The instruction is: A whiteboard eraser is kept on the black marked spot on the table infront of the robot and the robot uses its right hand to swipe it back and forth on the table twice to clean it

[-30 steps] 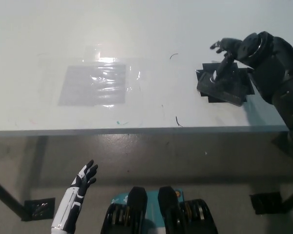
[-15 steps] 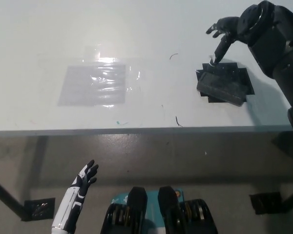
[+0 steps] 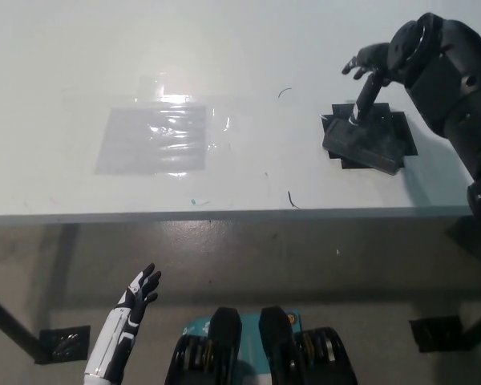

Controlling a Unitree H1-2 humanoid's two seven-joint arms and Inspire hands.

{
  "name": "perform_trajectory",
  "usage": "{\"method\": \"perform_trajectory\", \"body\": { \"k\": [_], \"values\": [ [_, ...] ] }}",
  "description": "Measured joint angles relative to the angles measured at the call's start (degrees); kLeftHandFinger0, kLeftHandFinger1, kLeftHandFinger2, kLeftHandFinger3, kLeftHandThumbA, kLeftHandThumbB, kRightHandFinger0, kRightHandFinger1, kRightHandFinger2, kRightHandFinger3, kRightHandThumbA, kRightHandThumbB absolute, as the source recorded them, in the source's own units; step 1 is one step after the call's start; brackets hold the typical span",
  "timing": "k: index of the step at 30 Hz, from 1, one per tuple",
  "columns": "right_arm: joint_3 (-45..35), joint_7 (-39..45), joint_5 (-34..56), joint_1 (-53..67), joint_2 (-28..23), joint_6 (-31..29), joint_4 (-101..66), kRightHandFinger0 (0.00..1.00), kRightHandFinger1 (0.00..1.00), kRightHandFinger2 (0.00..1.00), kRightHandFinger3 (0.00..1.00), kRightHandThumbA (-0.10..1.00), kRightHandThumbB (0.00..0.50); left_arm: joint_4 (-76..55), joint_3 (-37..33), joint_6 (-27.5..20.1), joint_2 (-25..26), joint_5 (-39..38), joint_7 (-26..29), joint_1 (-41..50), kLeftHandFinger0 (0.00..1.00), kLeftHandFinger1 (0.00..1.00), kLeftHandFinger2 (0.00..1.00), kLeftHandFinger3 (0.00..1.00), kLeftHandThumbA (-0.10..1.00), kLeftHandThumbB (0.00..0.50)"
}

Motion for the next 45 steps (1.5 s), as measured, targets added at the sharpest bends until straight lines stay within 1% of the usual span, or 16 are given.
{"method": "perform_trajectory", "body": {
  "k": [6, 9, 11, 14, 23, 31, 36, 37, 38, 39, 40, 41, 42, 43, 44, 45],
  "values": [
    [0.58, -0.04, -0.3, 1.58, -0.01, -0.19, 0.52, 1.0, 1.0, 1.0, 1.0, 1.0, 0.237, 0.0, -0.01, -0.04, 0.01, 0.19, 0.0, 0.06, 1.0, 1.0, 1.0, 1.0, 1.0, 0.382],
    [0.86, -0.03, -0.51, 2.33, -0.01, -0.76, 0.7, 1.0, 1.0, 1.0, 1.0, 1.0, 0.287, 0.0, -0.01, -0.06, 0.01, 0.19, 0.0, 0.2, 1.0, 1.0, 1.0, 1.0, 1.0, 0.384],
    [1.33, -0.11, -0.81, 2.97, -0.01, -1.23, 1.0, 1.0, 1.0, 1.0, 1.0, 1.0, 0.262, 0.01, 0.0, -0.11, 0.02, 0.19, 0.0, 0.32, 1.0, 1.0, 1.0, 1.0, 1.0, 0.387],
    [1.22, -0.27, -0.95, 3.84, -0.01, -1.23, 1.22, 1.0, 1.0, 1.0, 1.0, 1.0, 0.274, 0.01, -0.01, -0.19, 0.01, 0.18, -0.01, 0.5, 1.0, 1.0, 1.0, 1.0, 1.0, 0.381],
    [1.01, -1.04, -1.24, 5.69, 0.0, -1.08, 1.57, 1.0, 1.0, 1.0, 1.0, 1.0, 0.344, 0.03, -0.05, -0.43, 0.02, 0.25, 0.0, 0.57, 1.0, 1.0, 1.0, 1.0, 1.0, 0.377],
    [1.07, -1.11, -1.69, 5.79, 0.27, -0.95, 1.64, 1.0, 1.0, 1.0, 1.0, 1.0, 0.308, 0.04, -0.13, -0.68, 0.02, 0.39, 0.0, 0.59, 1.0, 1.0, 1.0, 1.0, 1.0, 0.377],
    [0.94, -2.1, -1.85, 5.81, 0.37, -0.81, 1.72, 1.0, 1.0, 1.0, 1.0, 1.0, 0.34, 0.04, -0.13, -0.75, 0.15, 0.48, -0.01, 0.5, 1.0, 1.0, 1.0, 1.0, 1.0, 0.371],
    [0.92, -2.42, -1.87, 5.83, 0.41, -0.78, 1.72, 0.49, 0.49, 0.64, 1.0, 0.9, 0.442, 0.04, -0.13, -0.75, 0.17, 0.48, -0.01, 0.49, 1.0, 1.0, 1.0, 1.0, 1.0, 0.371],
    [0.87, -3.47, -1.89, 5.95, 0.56, -0.69, 1.72, 0.54, 0.64, 0.82, 1.0, 0.84, 0.365, 0.05, -0.13, -0.77, 0.22, 0.49, -0.01, 0.46, 1.0, 1.0, 1.0, 1.0, 1.0, 0.377],
    [0.54, -4.82, -1.88, 6.26, 0.72, -0.61, 1.71, 0.58, 0.68, 0.81, 1.0, 0.82, 0.362, 0.12, -0.11, -0.76, 0.22, 0.5, 0.0, 0.44, 1.0, 1.0, 1.0, 1.0, 1.0, 0.378],
    [0.47, -5.77, -1.91, 6.49, 0.84, -0.59, 1.69, 0.68, 0.79, 0.83, 1.0, 0.61, 0.3, 0.17, -0.1, -0.75, 0.21, 0.5, 0.0, 0.44, 1.0, 1.0, 1.0, 1.0, 1.0, 0.373],
    [0.47, -6.5, -1.96, 6.62, 0.91, -0.59, 1.68, 0.49, 0.54, 0.52, 0.78, 0.4, 0.16, 0.23, -0.11, -0.75, 0.21, 0.5, 0.0, 0.44, 1.0, 1.0, 1.0, 1.0, 1.0, 0.373],
    [0.46, -8.68, -2.07, 6.91, 0.97, -0.64, 1.66, 0.25, 0.33, 0.38, 0.69, 0.23, 0.153, 0.35, -0.1, -0.74, 0.19, 0.5, 0.0, 0.44, 1.0, 1.0, 1.0, 1.0, 1.0, 0.374],
    [0.38, -10.12, -2.11, 7.12, 1.0, -0.7, 1.65, 0.16, 0.26, 0.37, 0.84, 0.04, 0.137, 0.43, -0.09, -0.73, 0.19, 0.5, 0.01, 0.43, 1.0, 1.0, 1.0, 1.0, 1.0, 0.384],
    [0.21, -11.68, -2.12, 7.33, 1.04, -0.78, 1.65, 0.15, 0.26, 0.39, 0.95, 0.01, 0.141, 0.5, -0.09, -0.73, 0.19, 0.5, 0.0, 0.43, 1.0, 1.0, 1.0, 1.0, 1.0, 0.389],
    [-0.04, -12.87, -2.12, 7.58, 1.09, -0.84, 1.65, 0.11, 0.23, 0.37, 1.0, -0.02, 0.156, 0.58, -0.09, -0.73, 0.19, 0.5, 0.0, 0.41, 1.0, 1.0, 1.0, 1.0, 1.0, 0.396]
  ]
}}
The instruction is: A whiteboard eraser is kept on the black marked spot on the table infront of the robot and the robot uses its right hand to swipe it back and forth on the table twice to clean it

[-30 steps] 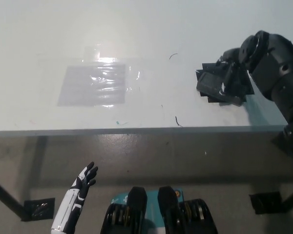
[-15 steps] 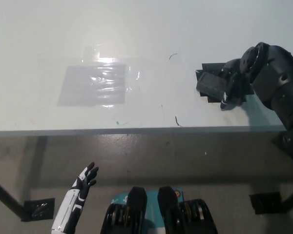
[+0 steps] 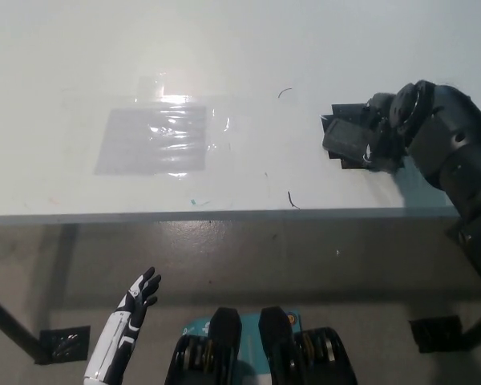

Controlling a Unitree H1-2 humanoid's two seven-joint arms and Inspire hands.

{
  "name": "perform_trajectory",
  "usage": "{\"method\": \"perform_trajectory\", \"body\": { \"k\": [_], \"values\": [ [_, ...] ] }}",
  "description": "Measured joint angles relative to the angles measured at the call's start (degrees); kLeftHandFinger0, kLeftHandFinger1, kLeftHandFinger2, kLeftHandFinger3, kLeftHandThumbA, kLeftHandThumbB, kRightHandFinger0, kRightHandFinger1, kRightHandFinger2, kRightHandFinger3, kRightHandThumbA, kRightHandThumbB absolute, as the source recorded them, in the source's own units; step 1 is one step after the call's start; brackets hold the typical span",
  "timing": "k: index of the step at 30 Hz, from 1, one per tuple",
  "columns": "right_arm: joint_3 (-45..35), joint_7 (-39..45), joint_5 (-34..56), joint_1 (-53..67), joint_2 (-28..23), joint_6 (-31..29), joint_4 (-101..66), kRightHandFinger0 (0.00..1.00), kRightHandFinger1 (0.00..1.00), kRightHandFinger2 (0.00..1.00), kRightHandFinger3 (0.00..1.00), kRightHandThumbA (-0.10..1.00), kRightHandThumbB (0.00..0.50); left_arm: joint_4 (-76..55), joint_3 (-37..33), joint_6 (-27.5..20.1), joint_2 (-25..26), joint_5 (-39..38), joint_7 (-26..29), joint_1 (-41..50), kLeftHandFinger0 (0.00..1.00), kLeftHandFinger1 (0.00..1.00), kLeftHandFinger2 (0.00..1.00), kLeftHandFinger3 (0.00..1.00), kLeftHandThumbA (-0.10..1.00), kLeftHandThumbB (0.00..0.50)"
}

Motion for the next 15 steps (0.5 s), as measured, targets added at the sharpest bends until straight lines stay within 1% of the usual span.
{"method": "perform_trajectory", "body": {
  "k": [2, 3, 4, 5, 6, 7, 8, 9, 10, 12, 13, 14, 15],
  "values": [
    [-0.71, -2.64, 0.11, 0.52, 0.16, -0.09, -0.01, 0.08, 0.2, 0.34, 1.0, 0.0, 0.155, 0.1, 0.0, 0.0, 0.0, 0.0, 0.0, -0.04, 1.0, 1.0, 1.0, 1.0, 1.0, 0.398],
    [-1.23, -3.73, 0.23, 0.67, 0.28, -0.11, 0.0, 0.15, 0.28, 0.38, 1.0, 0.02, 0.148, 0.12, 0.0, 0.0, 0.01, 0.0, -0.01, -0.09, 1.0, 1.0, 1.0, 1.0, 1.0, 0.388],
    [-1.39, -4.13, 0.26, 0.75, 0.33, -0.11, 0.0, 0.16, 0.27, 0.37, 1.0, 0.03, 0.148, 0.12, 0.0, 0.0, 0.01, 0.0, -0.01, -0.12, 1.0, 1.0, 1.0, 1.0, 1.0, 0.386],
    [-2.0, -5.56, 0.38, 1.09, 0.55, -0.11, 0.01, 0.16, 0.28, 0.36, 1.0, 0.0, 0.151, 0.12, 0.0, 0.0, 0.02, 0.0, -0.01, -0.25, 1.0, 1.0, 1.0, 1.0, 1.0, 0.376],
    [-2.49, -6.79, 0.46, 1.27, 0.71, -0.11, 0.02, 0.14, 0.23, 0.34, 1.0, 0.01, 0.154, 0.12, -0.01, 0.0, 0.04, 0.0, -0.01, -0.4, 1.0, 1.0, 1.0, 1.0, 1.0, 0.375],
    [-3.04, -7.8, 0.56, 1.51, 0.87, -0.11, 0.02, 0.19, 0.27, 0.34, 1.0, 0.01, 0.153, 0.11, -0.01, 0.0, 0.05, -0.01, -0.01, -0.54, 1.0, 1.0, 1.0, 1.0, 1.0, 0.375],
    [-3.42, -8.8, 0.67, 1.68, 0.98, -0.12, 0.02, 0.22, 0.31, 0.38, 1.0, 0.0, 0.151, 0.11, -0.01, 0.0, 0.07, -0.01, -0.01, -0.66, 1.0, 1.0, 1.0, 1.0, 1.0, 0.376],
    [-3.8, -9.71, 0.79, 1.81, 1.08, -0.13, 0.02, 0.27, 0.32, 0.38, 0.93, 0.0, 0.154, 0.11, -0.01, 0.0, 0.08, 0.0, -0.01, -0.78, 1.0, 1.0, 1.0, 1.0, 1.0, 0.385],
    [-4.16, -10.58, 0.91, 1.99, 1.15, -0.14, 0.03, 0.27, 0.32, 0.38, 0.85, -0.01, 0.154, 0.1, -0.01, 0.0, 0.09, 0.0, -0.01, -0.9, 1.0, 1.0, 1.0, 1.0, 1.0, 0.39],
    [-5.21, -12.75, 1.27, 2.48, 1.2, -0.2, 0.03, 0.18, 0.26, 0.34, 0.8, -0.03, 0.155, 0.09, 0.0, 0.0, 0.21, 0.0, -0.03, -1.19, 1.0, 1.0, 1.0, 1.0, 1.0, 0.378],
    [-5.76, -13.67, 1.5, 2.63, 1.2, -0.23, 0.03, 0.18, 0.25, 0.32, 0.8, -0.03, 0.163, 0.08, -0.01, 0.0, 0.34, -0.01, -0.05, -1.36, 1.0, 1.0, 1.0, 1.0, 1.0, 0.363],
    [-6.21, -14.4, 1.68, 2.77, 1.2, -0.23, 0.04, 0.19, 0.25, 0.32, 0.8, -0.04, 0.162, 0.08, -0.01, -0.01, 0.47, -0.01, -0.06, -1.52, 1.0, 1.0, 1.0, 1.0, 1.0, 0.364],
    [-6.68, -15.53, 1.97, 2.9, 1.2, -0.26, 0.06, 0.15, 0.21, 0.29, 0.76, -0.03, 0.166, 0.08, 0.0, -0.01, 0.73, -0.01, -0.17, -1.86, 1.0, 1.0, 1.0, 1.0, 1.0, 0.366]
  ]
}}
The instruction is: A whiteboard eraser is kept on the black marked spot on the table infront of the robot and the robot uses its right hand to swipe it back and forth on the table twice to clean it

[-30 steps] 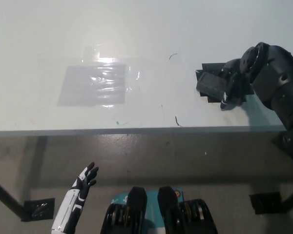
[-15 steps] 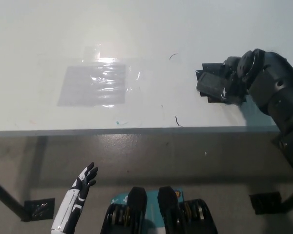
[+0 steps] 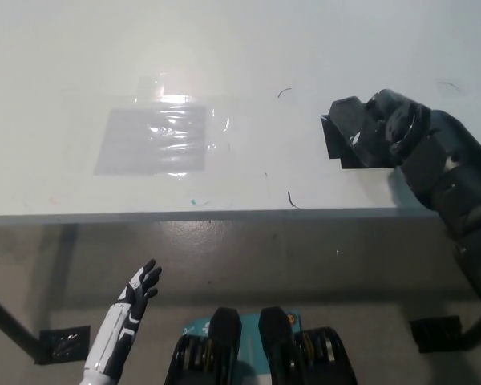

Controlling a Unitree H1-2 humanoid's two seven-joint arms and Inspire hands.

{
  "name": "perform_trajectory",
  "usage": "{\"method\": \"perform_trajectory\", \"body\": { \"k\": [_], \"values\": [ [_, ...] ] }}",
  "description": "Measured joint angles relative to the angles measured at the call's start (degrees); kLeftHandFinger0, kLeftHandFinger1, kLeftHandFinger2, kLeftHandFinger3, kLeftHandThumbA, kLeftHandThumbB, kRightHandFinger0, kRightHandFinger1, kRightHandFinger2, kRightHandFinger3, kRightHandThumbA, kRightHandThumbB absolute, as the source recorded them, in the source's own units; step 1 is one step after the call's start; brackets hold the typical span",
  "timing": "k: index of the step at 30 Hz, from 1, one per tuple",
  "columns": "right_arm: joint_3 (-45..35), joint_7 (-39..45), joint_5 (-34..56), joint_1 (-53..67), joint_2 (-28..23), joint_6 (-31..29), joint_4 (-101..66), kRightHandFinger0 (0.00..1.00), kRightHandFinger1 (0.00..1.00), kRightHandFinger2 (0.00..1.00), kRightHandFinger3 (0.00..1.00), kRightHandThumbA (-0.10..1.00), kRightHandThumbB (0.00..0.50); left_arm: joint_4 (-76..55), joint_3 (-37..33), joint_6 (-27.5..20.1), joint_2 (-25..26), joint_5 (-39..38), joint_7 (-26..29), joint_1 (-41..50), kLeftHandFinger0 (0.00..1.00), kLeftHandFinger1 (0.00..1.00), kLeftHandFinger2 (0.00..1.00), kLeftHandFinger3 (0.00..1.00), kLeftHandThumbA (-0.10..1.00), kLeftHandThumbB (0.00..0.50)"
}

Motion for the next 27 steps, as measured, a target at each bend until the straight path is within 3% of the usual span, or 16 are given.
{"method": "perform_trajectory", "body": {
  "k": [2, 4, 5, 8, 9, 10, 11, 12, 14, 15, 17, 19, 21, 24, 25, 27],
  "values": [
    [-0.42, -1.13, 0.23, 0.08, -0.01, -0.02, 0.07, 0.12, 0.17, 0.25, 0.67, -0.03, 0.161, -0.01, 0.0, 0.0, 0.2, 0.0, -0.15, -0.37, 1.0, 1.0, 1.0, 1.0, 1.0, 0.357],
    [-0.55, -1.68, 0.28, 0.19, -0.03, -0.1, 0.08, 0.0, 0.08, 0.18, 0.56, -0.08, 0.163, -0.03, -0.01, 0.0, 0.24, 0.0, -0.25, -0.54, 1.0, 1.0, 1.0, 1.0, 1.0, 0.36],
    [-0.59, -2.07, 0.3, 0.28, -0.04, -0.16, 0.08, 0.0, 0.07, 0.17, 0.56, -0.04, 0.164, -0.03, -0.01, 0.0, 0.24, 0.0, -0.32, -0.6, 1.0, 1.0, 1.0, 1.0, 1.0, 0.354],
    [-0.65, -3.09, 0.34, 0.66, -0.05, -0.82, 0.08, 0.0, 0.05, 0.17, 0.61, -0.05, 0.134, -0.03, 0.0, 0.0, 0.24, 0.01, -0.51, -0.58, 1.0, 1.0, 1.0, 1.0, 1.0, 0.362],
    [-0.64, -3.14, 0.33, 0.68, -0.04, -0.86, 0.08, 0.03, 0.1, 0.24, 0.8, 0.0, 0.147, -0.03, 0.0, 0.0, 0.24, 0.01, -0.51, -0.58, 1.0, 1.0, 1.0, 1.0, 1.0, 0.367],
    [-0.53, -3.34, 0.31, 0.73, -0.03, -1.01, 0.08, 0.04, 0.1, 0.25, 0.84, 0.0, 0.155, -0.02, 0.0, 0.0, 0.24, 0.0, -0.53, -0.58, 1.0, 1.0, 1.0, 1.0, 1.0, 0.367],
    [-0.25, -3.43, 0.21, 0.74, 0.02, -1.09, 0.08, 0.01, 0.09, 0.27, 1.0, -0.02, 0.16, -0.01, 0.01, 0.0, 0.24, 0.0, -0.53, -0.58, 1.0, 1.0, 1.0, 1.0, 1.0, 0.369],
    [0.03, -3.47, 0.11, 0.74, 0.14, -1.09, 0.08, 0.03, 0.13, 0.34, 1.0, 0.0, 0.147, 0.0, 0.01, 0.0, 0.24, 0.01, -0.53, -0.58, 1.0, 1.0, 1.0, 1.0, 1.0, 0.374],
    [1.31, -3.6, -0.36, 0.74, 0.86, -1.08, 0.08, 0.0, 0.03, 0.25, 1.0, 0.01, 0.134, 0.02, 0.01, 0.0, 0.24, 0.01, -0.54, -0.58, 1.0, 1.0, 1.0, 1.0, 1.0, 0.378],
    [1.82, -3.72, -0.61, 0.74, 1.36, -1.09, 0.08, 0.0, 0.01, 0.22, 0.94, 0.02, 0.13, 0.02, 0.0, 0.0, 0.23, 0.01, -0.54, -0.58, 1.0, 1.0, 1.0, 1.0, 1.0, 0.379],
    [2.55, -4.07, -1.01, 0.76, 2.27, -1.12, 0.07, 0.01, 0.04, 0.23, 0.88, 0.02, 0.142, 0.01, 0.0, 0.0, 0.22, 0.0, -0.54, -0.58, 1.0, 1.0, 1.0, 1.0, 1.0, 0.377],
    [3.77, -4.57, -1.69, 0.77, 3.46, -1.2, 0.07, 0.04, 0.06, 0.25, 1.0, 0.0, 0.175, 0.01, 0.0, 0.0, 0.23, 0.01, -0.55, -0.57, 1.0, 1.0, 1.0, 1.0, 1.0, 0.378],
    [4.84, -4.86, -2.23, 0.71, 4.62, -1.19, 0.07, 0.08, 0.11, 0.29, 1.0, -0.01, 0.18, 0.01, 0.0, 0.0, 0.22, 0.01, -0.55, -0.58, 1.0, 1.0, 1.0, 1.0, 1.0, 0.38],
    [5.55, -5.26, -2.57, 0.37, 7.13, -1.17, 0.07, 0.06, 0.09, 0.3, 1.0, 0.0, 0.17, 0.02, 0.02, -0.02, 0.21, 0.01, -0.54, -0.58, 1.0, 1.0, 1.0, 1.0, 1.0, 0.373],
    [5.62, -5.27, -2.58, 0.22, 7.64, -1.17, 0.07, 0.01, 0.02, 0.24, 1.0, 0.06, 0.165, 0.02, 0.04, -0.02, 0.21, 0.01, -0.53, -0.58, 1.0, 1.0, 1.0, 1.0, 1.0, 0.412],
    [5.72, -5.25, -2.57, -0.17, 9.57, -1.18, 0.07, 0.0, 0.01, 0.21, 1.0, 0.08, 0.162, 0.04, 0.24, -0.11, 0.19, -0.01, -0.49, -0.59, 1.0, 1.0, 1.0, 1.0, 1.0, 0.418]
  ]
}}
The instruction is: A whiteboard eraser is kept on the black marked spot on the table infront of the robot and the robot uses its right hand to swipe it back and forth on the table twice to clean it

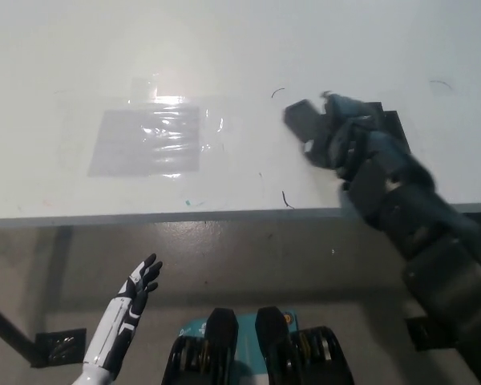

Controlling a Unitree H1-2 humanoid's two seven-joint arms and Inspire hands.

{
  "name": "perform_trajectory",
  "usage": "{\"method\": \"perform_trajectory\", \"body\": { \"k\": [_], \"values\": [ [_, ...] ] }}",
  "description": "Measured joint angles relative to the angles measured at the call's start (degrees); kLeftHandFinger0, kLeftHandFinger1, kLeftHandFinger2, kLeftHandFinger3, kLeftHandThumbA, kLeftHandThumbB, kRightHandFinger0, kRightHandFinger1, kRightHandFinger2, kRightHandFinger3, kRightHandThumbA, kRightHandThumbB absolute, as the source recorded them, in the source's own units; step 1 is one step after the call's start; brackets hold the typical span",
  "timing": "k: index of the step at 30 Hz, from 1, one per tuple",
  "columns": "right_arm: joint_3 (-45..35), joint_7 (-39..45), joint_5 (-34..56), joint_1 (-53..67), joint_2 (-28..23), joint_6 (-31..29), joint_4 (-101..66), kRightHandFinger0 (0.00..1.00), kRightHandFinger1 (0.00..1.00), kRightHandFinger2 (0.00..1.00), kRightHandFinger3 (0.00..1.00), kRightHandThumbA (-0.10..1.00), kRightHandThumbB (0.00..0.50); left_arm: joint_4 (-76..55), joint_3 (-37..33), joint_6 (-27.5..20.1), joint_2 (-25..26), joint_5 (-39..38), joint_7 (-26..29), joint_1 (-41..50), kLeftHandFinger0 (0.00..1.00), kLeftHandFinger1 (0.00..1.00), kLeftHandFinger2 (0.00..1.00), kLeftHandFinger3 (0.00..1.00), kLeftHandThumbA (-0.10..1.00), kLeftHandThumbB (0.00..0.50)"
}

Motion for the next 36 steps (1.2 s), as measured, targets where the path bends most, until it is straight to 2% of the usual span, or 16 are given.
{"method": "perform_trajectory", "body": {
  "k": [1, 3, 5, 9, 11, 13, 16, 18, 23, 26, 27, 28, 30, 32, 33, 36],
  "values": [
    [0.0, 0.02, 0.01, -0.22, 0.88, 0.0, 0.0, 0.0, 0.01, 0.19, 0.91, 0.06, 0.157, 0.02, 0.12, -0.07, -0.02, -0.01, 0.03, 0.0, 1.0, 1.0, 1.0, 1.0, 1.0, 0.357],
    [0.06, 0.06, 0.01, -0.64, 3.04, -0.08, -0.01, 0.0, 0.0, 0.18, 0.93, 0.04, 0.166, 0.24, 0.87, -0.88, -0.44, -0.06, 0.48, -0.02, 1.0, 1.0, 1.0, 1.0, 1.0, 0.301],
    [0.39, 0.04, -0.04, -1.04, 5.92, -0.29, -0.01, 0.0, 0.0, 0.18, 1.0, 0.02, 0.175, 0.71, 2.19, -2.12, -1.47, -0.07, 1.45, -0.15, 1.0, 1.0, 1.0, 1.0, 1.0, 0.292],
    [1.35, -0.09, -0.51, -1.29, 10.53, -0.6, -0.02, 0.04, 0.06, 0.25, 1.0, 0.08, 0.179, 0.77, 3.85, -4.01, -3.16, -0.37, 3.08, -0.12, 1.0, 1.0, 1.0, 1.0, 1.0, 0.296],
    [1.99, -0.25, -0.92, -1.28, 12.85, -0.9, -0.02, 0.0, 0.01, 0.21, 0.97, 0.01, 0.173, 0.74, 4.32, -4.77, -3.51, -0.55, 3.55, 0.0, 1.0, 1.0, 1.0, 1.0, 1.0, 0.266],
    [2.72, -0.46, -1.34, -1.25, 14.5, -1.13, -0.02, 0.05, 0.11, 0.34, 1.0, 0.03, 0.159, 0.74, 4.83, -5.18, -3.56, -0.63, 3.84, 0.13, 1.0, 1.0, 1.0, 1.0, 1.0, 0.254],
    [3.38, -0.64, -1.73, -1.18, 16.1, -1.65, -0.02, 0.11, 0.16, 0.38, 1.0, 0.04, 0.175, 0.74, 5.54, -5.71, -3.52, -0.85, 4.15, 0.24, 1.0, 1.0, 1.0, 1.0, 1.0, 0.23],
    [3.36, -0.7, -1.78, -1.12, 15.99, -1.95, -0.02, 0.0, 0.01, 0.23, 0.94, -0.01, 0.165, 0.71, 5.78, -5.91, -3.5, -1.0, 4.23, 0.46, 1.0, 1.0, 1.0, 1.0, 1.0, 0.239],
    [2.9, -0.83, -1.64, -1.0, 13.31, -2.68, -0.06, 0.04, 0.06, 0.27, 0.91, 0.02, 0.152, 0.72, 5.97, -6.0, -3.54, -1.6, 4.3, 1.01, 1.0, 1.0, 1.0, 1.0, 1.0, 0.218],
    [2.61, -0.84, -1.58, -0.94, 9.88, -2.73, -0.06, 0.0, 0.01, 0.23, 1.0, 0.0, 0.149, 0.72, 6.05, -6.03, -3.51, -1.95, 4.3, 1.38, 1.0, 1.0, 1.0, 1.0, 1.0, 0.219],
    [2.51, -0.83, -1.54, -0.89, 8.79, -2.69, -0.06, 0.0, 0.02, 0.23, 0.99, -0.09, 0.08, 0.71, 6.05, -6.03, -3.52, -2.03, 4.3, 1.53, 1.0, 1.0, 1.0, 1.0, 1.0, 0.232],
    [2.33, -0.83, -1.51, -0.73, 6.55, -2.62, -0.06, 0.0, 0.02, 0.22, 0.9, -0.06, 0.118, 0.65, 6.04, -6.05, -3.52, -2.16, 4.3, 1.84, 1.0, 1.0, 1.0, 1.0, 1.0, 0.239],
    [2.03, -0.86, -1.47, -0.2, 3.37, -2.7, -0.12, 0.0, 0.02, 0.24, 0.98, -0.04, 0.124, 0.61, 6.04, -6.05, -3.55, -2.26, 4.3, 2.48, 1.0, 1.0, 1.0, 1.0, 1.0, 0.232],
    [1.54, -1.03, -1.38, 0.9, -0.22, -2.89, -0.56, 0.12, 0.17, 0.36, 0.86, -0.01, 0.132, 0.5, 5.98, -6.07, -3.55, -2.32, 4.3, 3.77, 1.0, 1.0, 1.0, 1.0, 1.0, 0.234],
    [1.28, -1.15, -1.36, 1.44, -2.15, -2.96, -0.88, 0.13, 0.18, 0.38, 1.0, -0.04, 0.139, 0.45, 5.95, -6.08, -3.56, -2.32, 4.3, 4.61, 1.0, 1.0, 1.0, 1.0, 1.0, 0.245],
    [0.34, -1.27, -1.14, 3.36, -7.56, -3.14, -1.9, 0.03, 0.1, 0.3, 1.0, -0.05, 0.144, 0.41, 5.97, -6.1, -3.55, -2.36, 4.3, 7.03, 1.0, 1.0, 1.0, 1.0, 1.0, 0.261]
  ]
}}
